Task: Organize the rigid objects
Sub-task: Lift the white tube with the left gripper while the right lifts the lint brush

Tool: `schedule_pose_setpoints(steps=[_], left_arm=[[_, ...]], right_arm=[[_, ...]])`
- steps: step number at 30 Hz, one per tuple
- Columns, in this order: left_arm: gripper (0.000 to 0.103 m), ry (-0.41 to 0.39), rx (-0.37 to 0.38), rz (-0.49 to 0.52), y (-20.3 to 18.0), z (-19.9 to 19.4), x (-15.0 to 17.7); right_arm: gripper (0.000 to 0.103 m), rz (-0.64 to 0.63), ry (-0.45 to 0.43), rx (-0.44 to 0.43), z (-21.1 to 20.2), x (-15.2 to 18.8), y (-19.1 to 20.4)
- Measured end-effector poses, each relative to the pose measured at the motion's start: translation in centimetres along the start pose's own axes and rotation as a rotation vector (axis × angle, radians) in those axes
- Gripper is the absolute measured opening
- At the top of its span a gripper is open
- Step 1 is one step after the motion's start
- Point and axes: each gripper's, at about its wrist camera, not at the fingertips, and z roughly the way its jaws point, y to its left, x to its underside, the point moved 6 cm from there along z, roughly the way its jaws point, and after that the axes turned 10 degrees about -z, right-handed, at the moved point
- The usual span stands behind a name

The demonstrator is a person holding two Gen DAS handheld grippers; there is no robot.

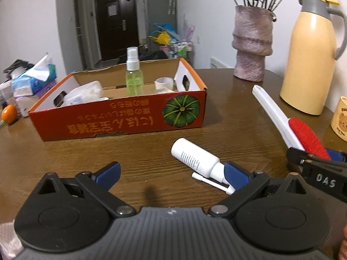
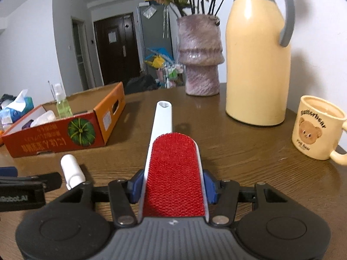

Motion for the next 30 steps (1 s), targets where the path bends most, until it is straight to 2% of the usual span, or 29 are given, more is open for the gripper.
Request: schedule_pose_setpoints(steps=[11,19,25,30], left_arm=[[0.103,0.013,0.183,0.132,0.0,1.4,-0.2],[0.103,0.012,0.318,0.248,-0.4,2.2,-0.3],[0.103,0.013,0.398,0.313,-1.0,2.9,-0.5],[0.103,0.024,0.432,0.373,-1.5,3.9,-0.4]], right_arm=[[0.055,0.038,-0.058,0.066,-3.1,1.0,-0.2],[0.055,0.066,-0.087,0.148,-4.9,2.0,0.2],[0.055,0.097,-0.079,0.219,-4.9,2.1,-0.1],[0.055,0.113,-0.073,0.248,-4.8,2.2,-0.2]])
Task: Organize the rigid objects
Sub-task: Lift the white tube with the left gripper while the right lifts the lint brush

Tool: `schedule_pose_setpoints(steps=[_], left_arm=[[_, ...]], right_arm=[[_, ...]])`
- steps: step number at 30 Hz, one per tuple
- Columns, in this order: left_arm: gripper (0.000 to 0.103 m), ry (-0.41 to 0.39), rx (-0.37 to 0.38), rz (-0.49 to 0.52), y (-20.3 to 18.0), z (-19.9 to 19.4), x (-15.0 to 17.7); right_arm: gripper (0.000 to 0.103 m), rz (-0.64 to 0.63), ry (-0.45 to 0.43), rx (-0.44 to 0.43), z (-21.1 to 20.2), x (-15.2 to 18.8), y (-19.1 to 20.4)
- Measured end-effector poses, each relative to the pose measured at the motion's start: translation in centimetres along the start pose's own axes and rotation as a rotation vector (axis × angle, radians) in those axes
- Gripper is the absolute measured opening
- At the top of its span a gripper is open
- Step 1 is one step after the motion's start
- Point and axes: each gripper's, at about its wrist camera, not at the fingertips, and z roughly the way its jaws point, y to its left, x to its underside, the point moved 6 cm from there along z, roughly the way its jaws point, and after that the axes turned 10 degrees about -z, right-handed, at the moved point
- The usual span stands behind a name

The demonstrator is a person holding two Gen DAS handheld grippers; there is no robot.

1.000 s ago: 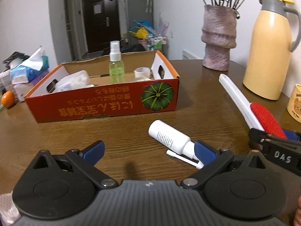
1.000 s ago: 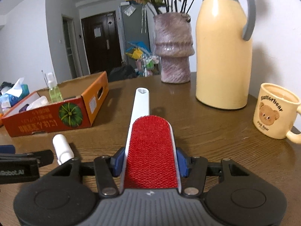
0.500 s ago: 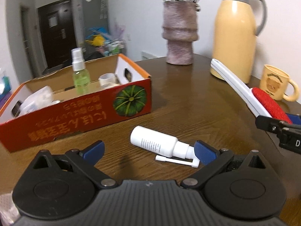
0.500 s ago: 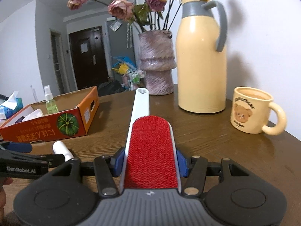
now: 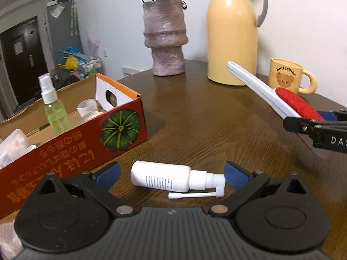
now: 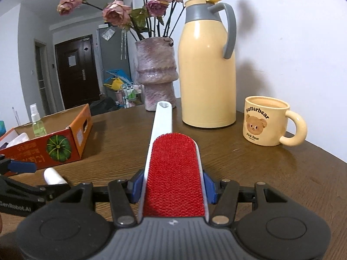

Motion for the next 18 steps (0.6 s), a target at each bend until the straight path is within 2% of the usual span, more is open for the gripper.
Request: schedule_pose_setpoints(steps=[11,18], left_arm=[[0.103,0.026,0.11,-0.009,0.79,0.52,-0.42],[0.103,0.049,0.106,0.005,0.36,0.75,-0.04]], right_arm=[[0.055,0.014,0.02,0.002,0.55,-0.06,0.24],[0.055,0.013,0.019,-0.015,0.66,-0.12,0.39]])
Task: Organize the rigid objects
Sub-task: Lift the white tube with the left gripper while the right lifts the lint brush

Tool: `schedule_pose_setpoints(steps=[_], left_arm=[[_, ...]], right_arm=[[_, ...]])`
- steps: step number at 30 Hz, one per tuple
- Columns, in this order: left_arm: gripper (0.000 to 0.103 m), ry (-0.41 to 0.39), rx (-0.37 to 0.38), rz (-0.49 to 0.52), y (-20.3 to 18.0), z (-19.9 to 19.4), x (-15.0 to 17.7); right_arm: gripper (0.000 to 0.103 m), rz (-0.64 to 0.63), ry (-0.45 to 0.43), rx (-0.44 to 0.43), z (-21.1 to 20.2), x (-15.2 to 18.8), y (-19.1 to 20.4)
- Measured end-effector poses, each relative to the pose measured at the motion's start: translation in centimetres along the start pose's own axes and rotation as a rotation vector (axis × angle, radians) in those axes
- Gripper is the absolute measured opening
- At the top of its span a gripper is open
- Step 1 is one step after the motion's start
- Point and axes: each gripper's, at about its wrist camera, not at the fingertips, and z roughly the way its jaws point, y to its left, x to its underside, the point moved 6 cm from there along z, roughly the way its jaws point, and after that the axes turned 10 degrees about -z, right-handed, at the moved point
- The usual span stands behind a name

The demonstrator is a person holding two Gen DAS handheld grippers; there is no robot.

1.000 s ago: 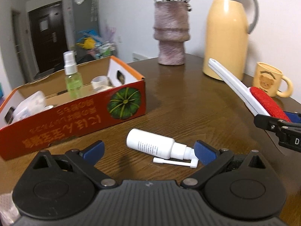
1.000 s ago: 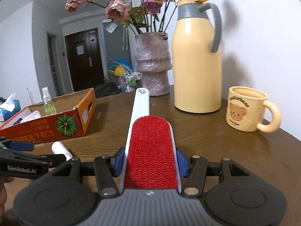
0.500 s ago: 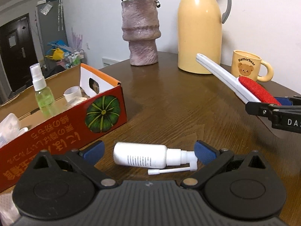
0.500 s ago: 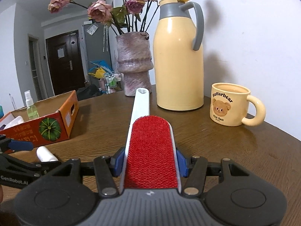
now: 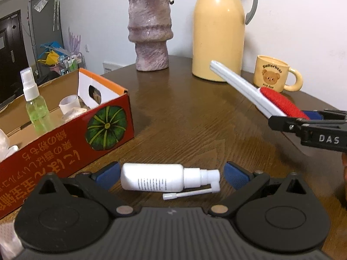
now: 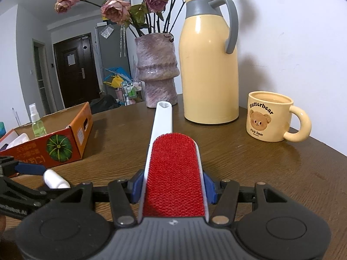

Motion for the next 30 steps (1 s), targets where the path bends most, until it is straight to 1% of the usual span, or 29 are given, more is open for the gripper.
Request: schedule_pose_setpoints(steps=[10,11,12,13,17,21,26,30], left_arm=[[0.103,0.043,-0.014,-0.013,0.4,1.2,0.4],[0.103,0.034,-0.013,-0.012,0.4,1.1,0.3],[0.099,0.025,-0.011,-0.008,0.4,0.9,0.3],[0.099,0.018,-0.006,-0.006,0.3,0.8,0.2],[0.098,0.014,-0.014,-0.013,0.6,0.7,0.2],[0.098,-0.006,-0.025,-0.019,0.7,0.3,0.0],[0.098,-0.044,-0.075,-0.019,1.0,-0.4,-0.2],[0.098,-0.069,-0.112,-0.05,1.6,-1.1,-0.3]], right_arm=[[0.055,-0.005,-0.006,-0.006,-0.1,0.0,0.1],[0.055,-0.004,-0.006,-0.006,-0.1,0.0,0.1],[0.055,-0.005,-0.006,-0.006,-0.1,0.0,0.1],[0.055,-0.005,-0.007,-0.007,-0.1,0.0,0.1],[0.055,-0.006,-0.008,-0.007,-0.1,0.0,0.1],[0.055,-0.009,-0.013,-0.01,-0.2,-0.1,0.2],[0.055,-0.013,-0.021,-0.012,-0.3,-0.2,0.3],[0.055,-0.018,-0.03,-0.016,-0.5,-0.2,0.4]])
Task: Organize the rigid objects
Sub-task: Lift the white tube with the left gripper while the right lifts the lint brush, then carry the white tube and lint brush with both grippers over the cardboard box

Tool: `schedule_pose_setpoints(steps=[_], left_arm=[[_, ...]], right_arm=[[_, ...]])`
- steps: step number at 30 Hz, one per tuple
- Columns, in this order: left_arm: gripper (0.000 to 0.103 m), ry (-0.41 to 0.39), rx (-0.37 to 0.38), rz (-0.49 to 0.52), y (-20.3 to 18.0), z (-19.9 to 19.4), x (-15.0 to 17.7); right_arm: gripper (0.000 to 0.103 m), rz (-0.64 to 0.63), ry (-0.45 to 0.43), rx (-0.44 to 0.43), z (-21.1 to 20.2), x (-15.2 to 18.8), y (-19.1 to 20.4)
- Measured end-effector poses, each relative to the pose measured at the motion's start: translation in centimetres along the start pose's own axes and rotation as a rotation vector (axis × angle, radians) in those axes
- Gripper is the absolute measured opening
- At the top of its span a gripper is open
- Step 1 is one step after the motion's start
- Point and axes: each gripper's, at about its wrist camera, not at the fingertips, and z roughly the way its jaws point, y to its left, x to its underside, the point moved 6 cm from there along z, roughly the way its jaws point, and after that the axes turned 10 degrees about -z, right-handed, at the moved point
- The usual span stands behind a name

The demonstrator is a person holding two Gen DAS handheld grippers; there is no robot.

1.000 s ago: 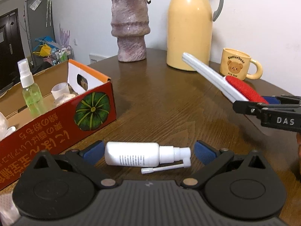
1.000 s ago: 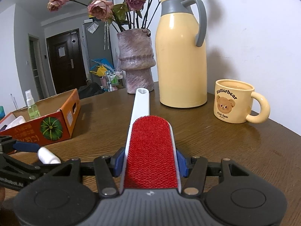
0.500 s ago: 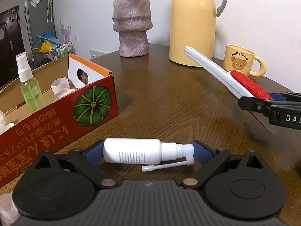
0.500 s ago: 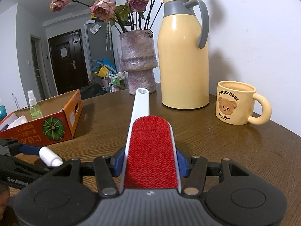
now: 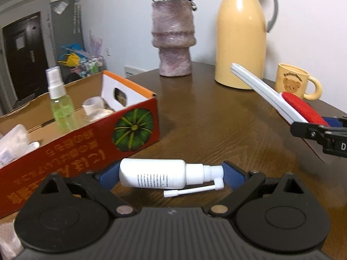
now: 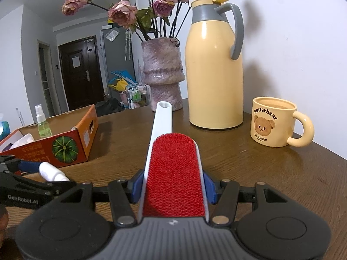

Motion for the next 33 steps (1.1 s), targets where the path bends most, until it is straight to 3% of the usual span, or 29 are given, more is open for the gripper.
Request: schedule_pose_setpoints(steps=[14,33], left_arm=[[0.098,-0.065,-0.104,-0.095,1.8,-3.4,0.6],[0.098,-0.15,-0.244,-0.232,3.9,-9.2,2.3]], right_arm=[[0.055,-0.019,-0.051,-0.034,-1.2,-0.4,1.5],[0.055,-0.052,-0.096,-0.144,-3.5,-0.4,6.2]])
